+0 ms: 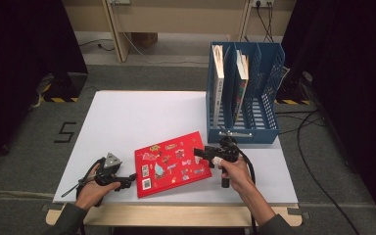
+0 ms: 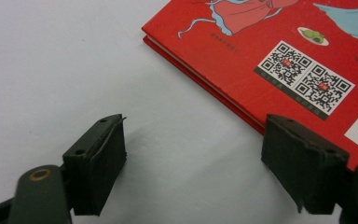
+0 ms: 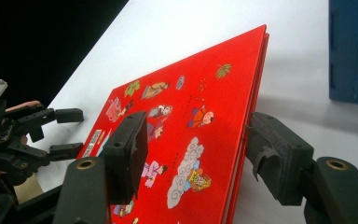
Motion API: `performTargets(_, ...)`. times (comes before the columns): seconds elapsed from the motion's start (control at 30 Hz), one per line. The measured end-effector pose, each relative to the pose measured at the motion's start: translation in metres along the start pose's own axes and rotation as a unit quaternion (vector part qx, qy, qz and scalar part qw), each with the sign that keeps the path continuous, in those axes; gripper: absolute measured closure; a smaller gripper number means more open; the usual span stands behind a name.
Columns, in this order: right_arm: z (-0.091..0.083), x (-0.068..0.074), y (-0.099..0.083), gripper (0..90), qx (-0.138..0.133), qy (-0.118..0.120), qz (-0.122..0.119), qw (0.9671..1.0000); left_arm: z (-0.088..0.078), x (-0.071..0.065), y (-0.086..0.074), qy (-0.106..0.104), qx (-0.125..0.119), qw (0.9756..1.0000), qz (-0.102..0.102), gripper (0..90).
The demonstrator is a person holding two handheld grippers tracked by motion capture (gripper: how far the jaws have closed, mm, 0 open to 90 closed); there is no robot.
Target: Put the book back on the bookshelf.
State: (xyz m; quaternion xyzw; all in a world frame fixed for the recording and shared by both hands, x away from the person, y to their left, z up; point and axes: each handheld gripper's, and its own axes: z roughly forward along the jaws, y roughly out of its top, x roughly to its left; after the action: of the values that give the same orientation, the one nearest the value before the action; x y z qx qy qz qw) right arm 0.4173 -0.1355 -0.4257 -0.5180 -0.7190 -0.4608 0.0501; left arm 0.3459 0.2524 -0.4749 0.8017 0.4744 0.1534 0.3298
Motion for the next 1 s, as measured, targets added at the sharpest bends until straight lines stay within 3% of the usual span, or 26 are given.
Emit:
performTargets(0.13, -0.002, 0.011, 0.014, 40.1, 0.013, -0.008, -0.020, 0.9997, -0.001, -0.002, 0.000, -0.001, -0.001, 1.0000, 0.002, 25.0)
performTargets(0.23, -0.006, 0.020, 0.025, 41.3, 0.005, -0.002, -0.029, 0.9996, 0.000, -0.003, 0.000, -0.001, -0.003, 1.0000, 0.004, 26.1)
performTargets(0.43, -0.017, 0.056, 0.051, 45.4, -0.021, 0.028, -0.065, 0.9973, 0.000, -0.003, 0.000, 0.000, -0.008, 1.0000, 0.000, 26.3)
performTargets(0.53, -0.018, 0.075, 0.062, 45.7, -0.018, 0.032, -0.096, 0.9947, 0.000, -0.005, 0.001, 0.005, -0.014, 0.9999, 0.000, 26.3)
performTargets(0.7, -0.017, 0.099, 0.076, 45.7, -0.011, 0.043, -0.119, 0.9918, 0.000, -0.006, 0.001, 0.009, -0.019, 0.9998, 0.002, 26.2)
performTargets(1.0, -0.017, 0.117, 0.084, 44.5, -0.002, 0.055, -0.131, 0.9899, 0.000, -0.012, 0.004, 0.023, -0.032, 0.9992, 0.007, 26.5)
